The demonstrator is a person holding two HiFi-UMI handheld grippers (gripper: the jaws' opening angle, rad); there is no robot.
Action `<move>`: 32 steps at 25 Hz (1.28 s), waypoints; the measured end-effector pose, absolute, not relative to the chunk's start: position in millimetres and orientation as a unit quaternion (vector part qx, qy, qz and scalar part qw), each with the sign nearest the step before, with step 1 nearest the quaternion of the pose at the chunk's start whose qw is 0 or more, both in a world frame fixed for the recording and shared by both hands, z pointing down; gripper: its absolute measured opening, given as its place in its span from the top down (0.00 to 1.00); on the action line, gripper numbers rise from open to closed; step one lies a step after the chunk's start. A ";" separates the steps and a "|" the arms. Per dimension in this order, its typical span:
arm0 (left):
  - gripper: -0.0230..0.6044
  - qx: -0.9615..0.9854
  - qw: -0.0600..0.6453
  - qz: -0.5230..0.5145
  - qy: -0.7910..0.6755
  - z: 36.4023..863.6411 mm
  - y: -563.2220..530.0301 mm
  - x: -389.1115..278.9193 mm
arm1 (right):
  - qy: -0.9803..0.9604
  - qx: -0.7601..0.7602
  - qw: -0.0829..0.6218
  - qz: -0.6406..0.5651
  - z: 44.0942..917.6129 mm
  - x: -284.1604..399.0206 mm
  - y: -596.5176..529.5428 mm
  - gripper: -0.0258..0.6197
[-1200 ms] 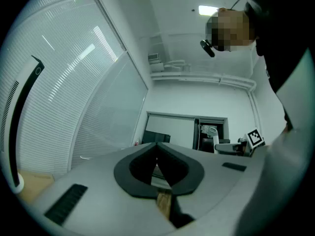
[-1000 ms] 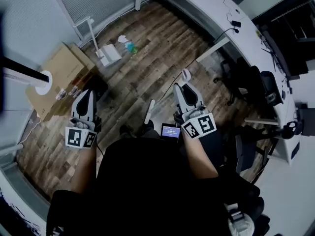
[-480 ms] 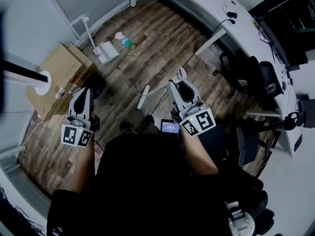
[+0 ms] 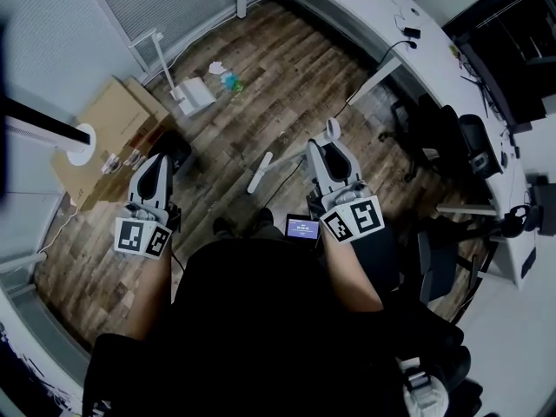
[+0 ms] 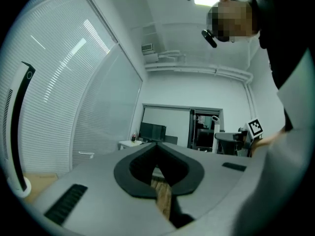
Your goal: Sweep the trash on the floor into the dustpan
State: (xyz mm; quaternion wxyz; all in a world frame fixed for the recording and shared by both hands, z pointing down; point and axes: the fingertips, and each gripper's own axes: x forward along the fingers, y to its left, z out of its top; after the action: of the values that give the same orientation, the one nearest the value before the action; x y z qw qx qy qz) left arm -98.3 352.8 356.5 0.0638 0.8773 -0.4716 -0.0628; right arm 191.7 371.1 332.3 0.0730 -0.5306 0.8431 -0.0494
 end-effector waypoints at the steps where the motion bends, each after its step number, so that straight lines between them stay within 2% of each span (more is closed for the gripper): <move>1: 0.98 0.875 0.064 -0.058 -0.476 358.0 354.2 -97.1 | 0.841 -0.533 0.073 -0.054 335.3 194.5 371.3 0.81; 13: 0.98 0.871 0.062 -0.047 -0.486 350.4 369.0 -79.0 | 0.848 -0.520 0.075 -0.065 341.8 225.1 380.3 0.81; 27: 0.98 0.870 0.059 -0.014 -0.489 353.6 375.0 -17.0 | 0.869 -0.482 0.084 -0.079 358.8 275.8 382.7 0.81; 32: 0.98 0.864 0.061 -0.003 -0.500 357.5 368.1 -17.7 | 0.865 -0.487 0.090 -0.078 357.7 294.3 371.7 0.81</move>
State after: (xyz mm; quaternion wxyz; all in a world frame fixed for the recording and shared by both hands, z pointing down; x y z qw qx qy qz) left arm -17.7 368.1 357.5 0.0609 0.8641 -0.4996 -0.0032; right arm 294.3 371.7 357.7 0.0900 -0.4870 0.8652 -0.0782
